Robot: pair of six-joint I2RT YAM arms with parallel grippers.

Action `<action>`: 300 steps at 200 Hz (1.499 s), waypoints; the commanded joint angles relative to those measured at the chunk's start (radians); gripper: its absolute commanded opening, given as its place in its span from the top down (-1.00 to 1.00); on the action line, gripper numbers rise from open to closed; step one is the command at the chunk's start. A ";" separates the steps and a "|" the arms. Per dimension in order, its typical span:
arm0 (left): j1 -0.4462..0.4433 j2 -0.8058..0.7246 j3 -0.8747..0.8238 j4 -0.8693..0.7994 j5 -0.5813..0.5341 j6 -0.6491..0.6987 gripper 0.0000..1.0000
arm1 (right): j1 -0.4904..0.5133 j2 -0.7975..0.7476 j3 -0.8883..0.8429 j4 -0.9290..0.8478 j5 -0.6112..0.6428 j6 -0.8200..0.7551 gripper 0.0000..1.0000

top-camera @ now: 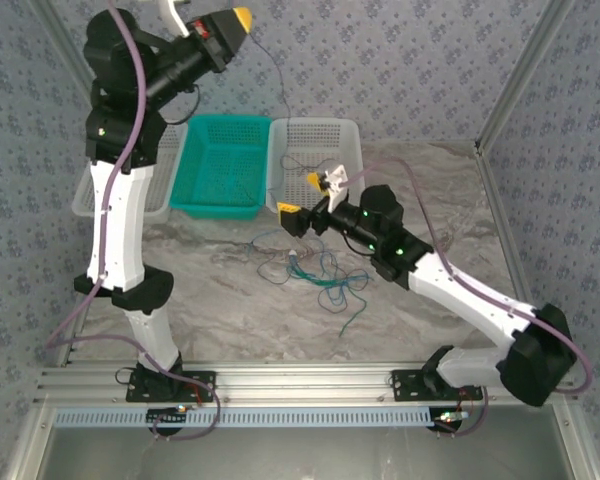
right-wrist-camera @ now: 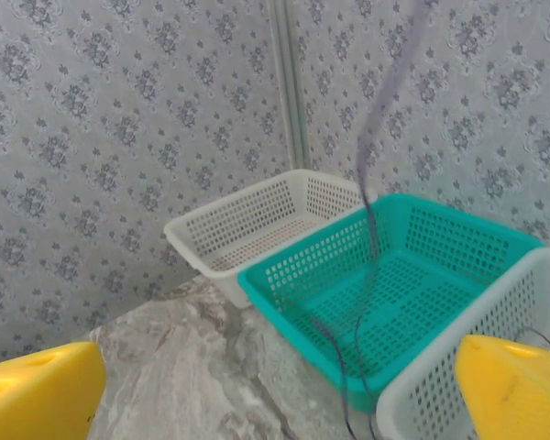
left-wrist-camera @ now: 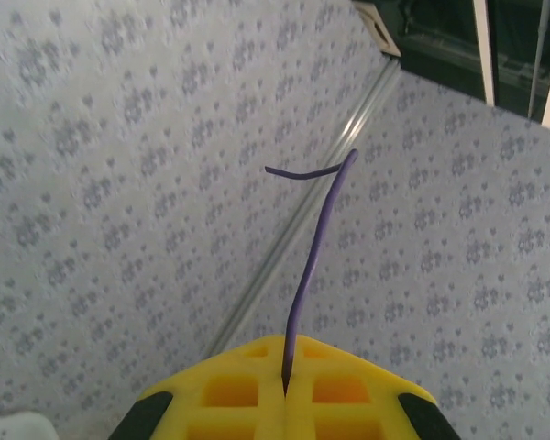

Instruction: Untangle the cables

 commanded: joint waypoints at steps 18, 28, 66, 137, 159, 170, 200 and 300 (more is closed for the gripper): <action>-0.063 -0.014 0.001 -0.004 -0.024 0.041 1.00 | -0.086 0.162 0.170 0.132 -0.146 0.119 -0.54; -0.068 -0.020 0.002 -0.010 -0.032 0.048 1.00 | -0.097 0.174 0.220 0.065 -0.149 0.121 0.02; -0.068 -0.052 -0.022 -0.103 -0.084 0.116 1.00 | -0.140 0.089 0.166 -0.003 -0.144 0.106 1.00; -0.078 -0.317 -0.692 0.156 -0.102 0.135 0.57 | -0.225 -0.024 0.439 -0.314 -0.153 0.022 1.00; -0.080 -0.402 -0.894 0.230 -0.127 0.124 0.43 | -0.273 0.023 0.597 -0.437 -0.206 0.017 1.00; -0.081 -0.441 -0.986 0.265 -0.143 0.116 0.38 | -0.294 0.050 0.671 -0.484 -0.232 0.018 1.00; -0.086 -0.531 -1.186 0.307 -0.177 0.111 0.11 | -0.317 0.106 0.799 -0.519 -0.231 0.036 1.00; -0.089 -0.909 -1.742 0.259 -0.369 0.179 -0.45 | -0.343 0.503 1.418 -0.624 -0.115 0.077 1.00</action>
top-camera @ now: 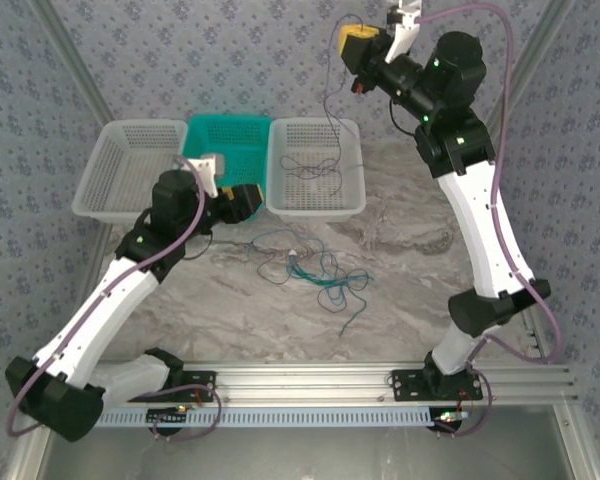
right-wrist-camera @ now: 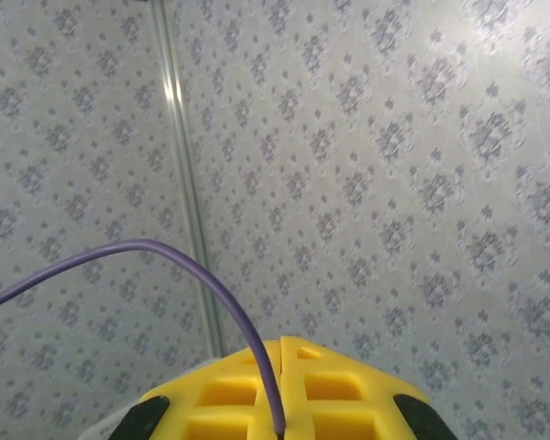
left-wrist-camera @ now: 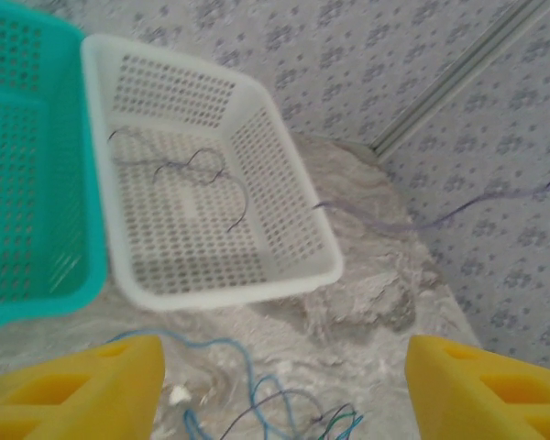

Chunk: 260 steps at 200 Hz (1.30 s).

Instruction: Untangle the cables

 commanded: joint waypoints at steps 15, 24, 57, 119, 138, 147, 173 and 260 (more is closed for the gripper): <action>-0.006 -0.147 -0.092 -0.059 -0.105 0.073 -0.46 | -0.010 0.157 0.235 -0.057 0.062 0.028 1.00; -0.006 -0.177 -0.112 -0.072 -0.108 0.078 -0.46 | -0.016 0.196 0.276 -0.067 0.079 0.030 1.00; -0.005 -0.274 -0.181 -0.095 -0.138 0.070 -0.48 | -0.041 0.304 0.297 -0.070 0.078 0.061 1.00; -0.005 -0.331 -0.237 -0.130 -0.170 0.049 -0.51 | -0.038 0.502 0.047 -0.184 0.166 -0.050 1.00; -0.005 -0.345 -0.247 -0.146 -0.169 0.048 -0.51 | -0.026 0.557 0.037 -0.252 0.102 -0.079 1.00; -0.005 -0.350 -0.251 -0.150 -0.169 0.044 -0.51 | -0.017 0.571 0.039 -0.283 0.079 -0.086 0.74; -0.005 -0.354 -0.262 -0.150 -0.169 0.026 -0.52 | -0.001 0.570 0.094 -0.426 0.143 -0.105 -0.26; -0.005 -0.317 -0.304 -0.103 -0.140 -0.002 -0.53 | -0.084 0.335 0.152 -0.792 -0.042 -0.068 -0.81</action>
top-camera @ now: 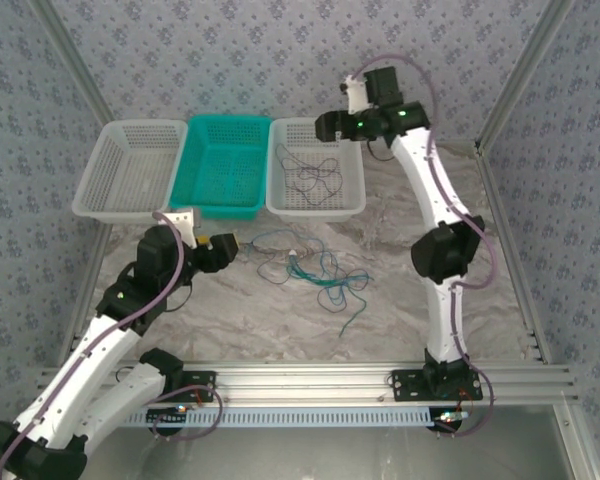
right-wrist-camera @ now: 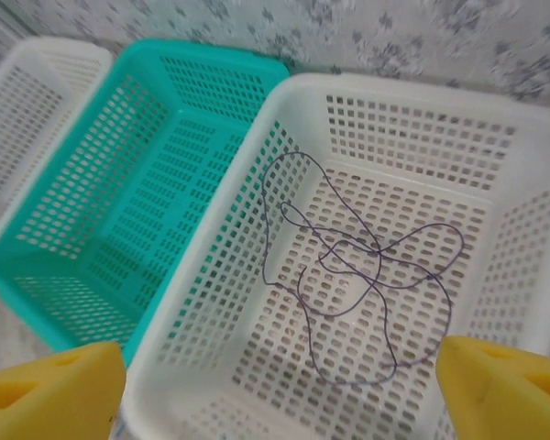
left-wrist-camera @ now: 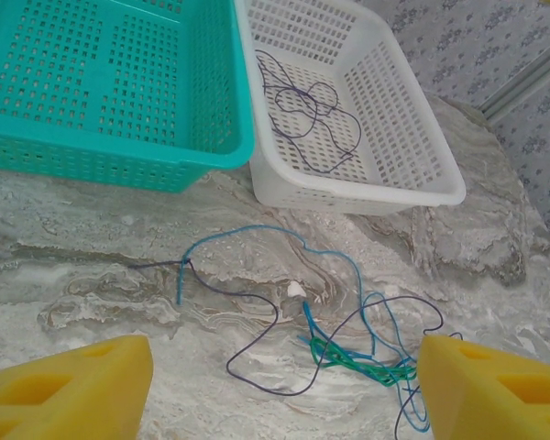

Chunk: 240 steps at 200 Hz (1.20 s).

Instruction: Untangle the cables

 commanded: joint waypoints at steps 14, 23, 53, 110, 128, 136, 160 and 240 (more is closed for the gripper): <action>-0.004 0.032 0.012 0.039 0.023 -0.005 -0.54 | -0.004 -0.127 -0.055 -0.138 -0.069 -0.012 -0.81; -0.004 0.046 0.016 0.041 0.028 -0.003 -0.54 | -0.004 -0.146 -0.073 -0.153 -0.062 -0.015 -0.81; -0.004 0.077 0.015 0.071 0.052 -0.025 -0.53 | 0.007 -0.326 -0.333 0.022 -0.116 0.022 -0.77; -0.008 0.188 0.008 0.077 0.154 -0.048 -0.51 | 0.144 -0.758 -0.989 0.533 -0.072 0.149 -0.76; -0.018 0.233 0.002 0.101 0.167 -0.068 -0.50 | 0.267 -0.864 -1.195 0.621 0.128 0.088 -0.75; -0.023 0.257 0.006 0.105 0.164 -0.073 -0.50 | 0.313 -0.898 -1.294 0.663 0.208 0.068 -0.75; -0.029 0.327 0.003 0.133 0.137 -0.094 -0.51 | 0.390 -0.944 -1.496 0.721 0.386 0.065 -0.76; -0.029 0.486 0.009 0.199 0.106 -0.168 -0.56 | 0.378 -0.687 -1.631 0.833 0.368 -0.012 -0.58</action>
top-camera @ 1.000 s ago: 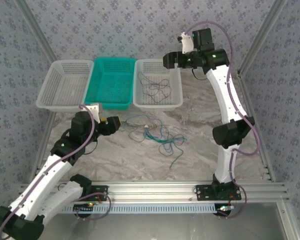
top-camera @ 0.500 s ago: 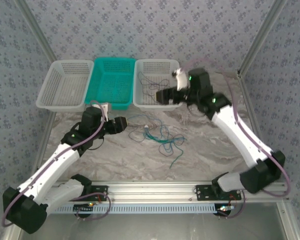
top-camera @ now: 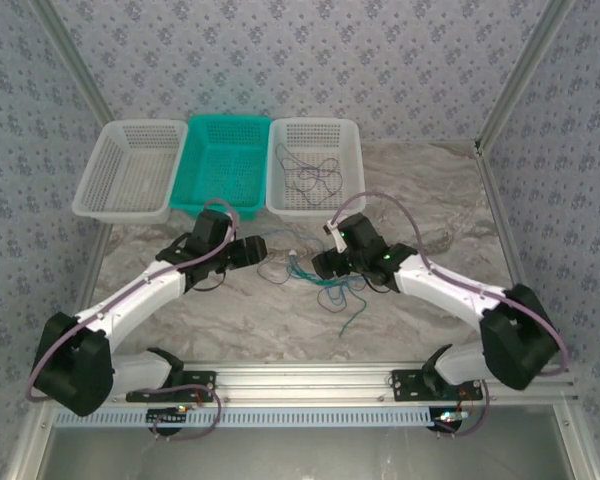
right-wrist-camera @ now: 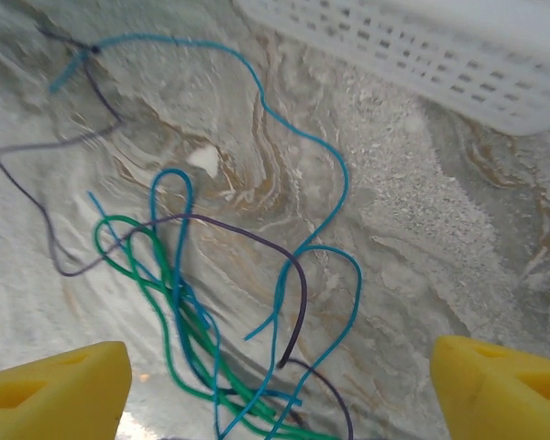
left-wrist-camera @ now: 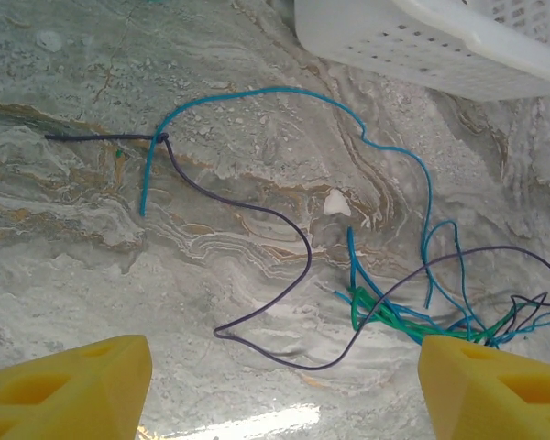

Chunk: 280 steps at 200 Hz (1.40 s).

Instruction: Untangle the cables

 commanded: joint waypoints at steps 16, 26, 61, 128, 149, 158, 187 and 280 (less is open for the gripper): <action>-0.002 -0.032 0.006 0.045 -0.034 -0.038 -0.59 | -0.024 0.119 -0.013 0.199 -0.007 -0.020 -0.35; -0.003 -0.051 0.000 0.041 -0.045 -0.042 -0.60 | -0.036 0.145 -0.004 0.217 -0.013 -0.010 -0.16; -0.003 -0.110 -0.014 0.011 -0.059 -0.041 -0.64 | -0.072 0.185 0.030 0.226 -0.127 -0.012 0.62; -0.002 -0.215 -0.013 0.006 -0.100 -0.033 -0.66 | -0.081 -0.017 0.065 0.187 -0.324 0.079 1.00; -0.003 -0.226 -0.011 0.034 -0.081 -0.031 -0.66 | -0.090 -0.073 0.093 0.181 -0.343 0.101 1.00; -0.003 -0.229 -0.011 0.042 -0.079 -0.030 -0.65 | -0.093 -0.088 0.102 0.191 -0.368 0.114 1.00; -0.004 -0.240 -0.028 0.086 -0.065 -0.038 -0.66 | -0.094 -0.106 0.160 0.191 -0.432 0.152 1.00; -0.236 -0.146 -0.007 0.424 0.113 0.125 -0.40 | -0.058 -0.129 0.308 0.117 -0.315 0.303 1.00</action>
